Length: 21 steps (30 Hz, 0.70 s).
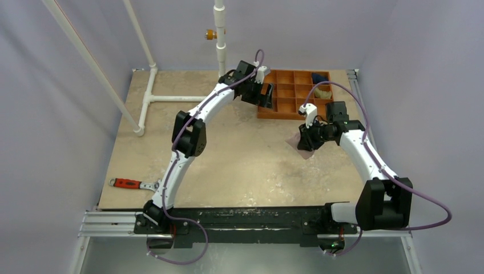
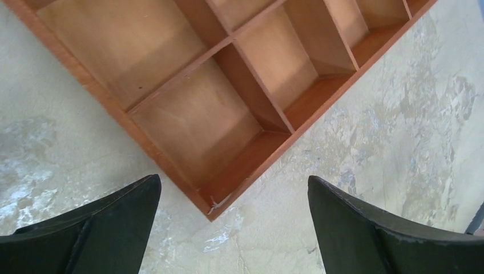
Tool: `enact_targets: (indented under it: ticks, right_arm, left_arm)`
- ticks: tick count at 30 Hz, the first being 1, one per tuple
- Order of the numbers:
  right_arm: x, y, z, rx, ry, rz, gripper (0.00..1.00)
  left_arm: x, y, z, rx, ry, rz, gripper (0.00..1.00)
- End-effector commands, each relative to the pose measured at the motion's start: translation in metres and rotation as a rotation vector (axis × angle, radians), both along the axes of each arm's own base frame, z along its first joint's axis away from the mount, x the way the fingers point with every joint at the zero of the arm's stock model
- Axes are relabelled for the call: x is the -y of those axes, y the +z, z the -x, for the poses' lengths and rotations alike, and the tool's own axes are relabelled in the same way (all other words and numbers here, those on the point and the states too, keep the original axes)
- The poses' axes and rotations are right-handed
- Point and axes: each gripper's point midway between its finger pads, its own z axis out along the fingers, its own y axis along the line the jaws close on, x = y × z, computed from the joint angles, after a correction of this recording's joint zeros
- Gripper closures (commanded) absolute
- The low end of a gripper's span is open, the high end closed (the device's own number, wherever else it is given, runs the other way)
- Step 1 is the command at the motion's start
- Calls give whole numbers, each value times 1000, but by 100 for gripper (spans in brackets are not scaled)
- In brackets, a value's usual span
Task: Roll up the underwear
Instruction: Place the underwear in the storage box.
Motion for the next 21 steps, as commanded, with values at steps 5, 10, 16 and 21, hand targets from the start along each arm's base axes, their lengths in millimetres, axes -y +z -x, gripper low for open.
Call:
enact_targets:
  ticks: [5,10,16,21]
  right_arm:
    - [-3,5,-2,17,21,-32,100]
    - [-3,5,-3,16,21,-31,100]
    - [1,4,-11,17,-6,-14,100]
    - [11,19,-43,80,-83,22,100]
  left_arm:
    - [9,11,5,-78,7,85,0]
    - [10,15,12,-69,-14,112,2]
    - [7,4,13,-84,13,41,5]
    - [-1,-13,23,-151,49,12,13]
